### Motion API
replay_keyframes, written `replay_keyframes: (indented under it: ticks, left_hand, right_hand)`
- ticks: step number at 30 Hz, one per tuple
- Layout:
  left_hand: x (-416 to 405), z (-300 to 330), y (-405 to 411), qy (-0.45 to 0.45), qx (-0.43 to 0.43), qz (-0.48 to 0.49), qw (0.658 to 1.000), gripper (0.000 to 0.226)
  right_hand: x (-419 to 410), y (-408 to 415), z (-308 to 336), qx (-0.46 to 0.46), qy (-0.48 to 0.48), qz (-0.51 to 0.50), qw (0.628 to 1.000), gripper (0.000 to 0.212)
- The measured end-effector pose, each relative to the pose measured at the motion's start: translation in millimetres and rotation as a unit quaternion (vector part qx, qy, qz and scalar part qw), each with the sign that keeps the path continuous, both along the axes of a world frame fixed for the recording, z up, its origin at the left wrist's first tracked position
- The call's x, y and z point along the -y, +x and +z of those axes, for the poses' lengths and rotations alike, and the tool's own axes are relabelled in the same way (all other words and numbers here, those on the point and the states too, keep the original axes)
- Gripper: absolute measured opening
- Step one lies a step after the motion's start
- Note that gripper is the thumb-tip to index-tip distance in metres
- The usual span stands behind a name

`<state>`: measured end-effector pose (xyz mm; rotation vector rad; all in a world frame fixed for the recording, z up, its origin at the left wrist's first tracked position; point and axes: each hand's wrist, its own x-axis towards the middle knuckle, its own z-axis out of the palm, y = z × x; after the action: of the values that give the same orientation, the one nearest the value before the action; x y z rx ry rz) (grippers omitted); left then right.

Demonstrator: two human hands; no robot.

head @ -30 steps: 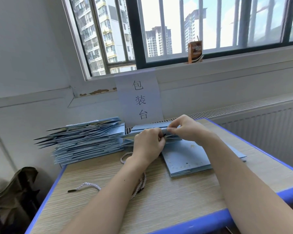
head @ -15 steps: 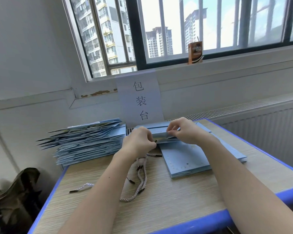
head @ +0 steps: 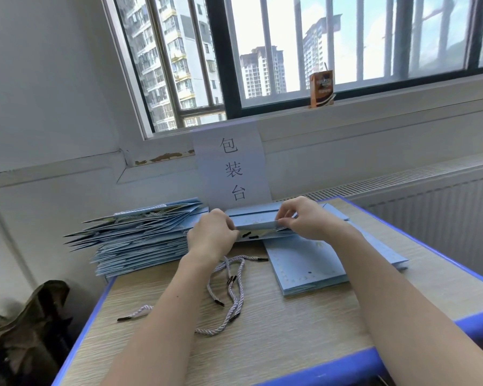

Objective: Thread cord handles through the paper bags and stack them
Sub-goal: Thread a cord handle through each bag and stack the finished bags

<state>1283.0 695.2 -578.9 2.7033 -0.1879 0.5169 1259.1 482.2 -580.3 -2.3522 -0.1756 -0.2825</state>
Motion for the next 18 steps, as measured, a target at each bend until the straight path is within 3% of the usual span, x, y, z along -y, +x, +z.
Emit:
replay_keyframes:
  ticks: [2,9,14,18]
  left_hand:
    - [3,-2,-1,-0.021,-0.009,-0.030,0.999,0.013]
    - [12,-12,-8,0.051,-0.021,-0.090,0.994,0.023]
    - [12,-10,-9,0.070,0.009,-0.123,0.990,0.016]
    - [20,-10,-11,0.042,0.000,-0.212,0.976,0.008]
  right_hand:
    - [0,-1,1,0.002,0.002,0.001,1.000,0.009]
    - [-1,0,0,0.000,-0.002,0.002,1.000,0.008]
    - [0,1,-1,0.007,0.007,0.000,1.000,0.007]
    - [0,2,-2,0.001,-0.005,0.003,1.000,0.010]
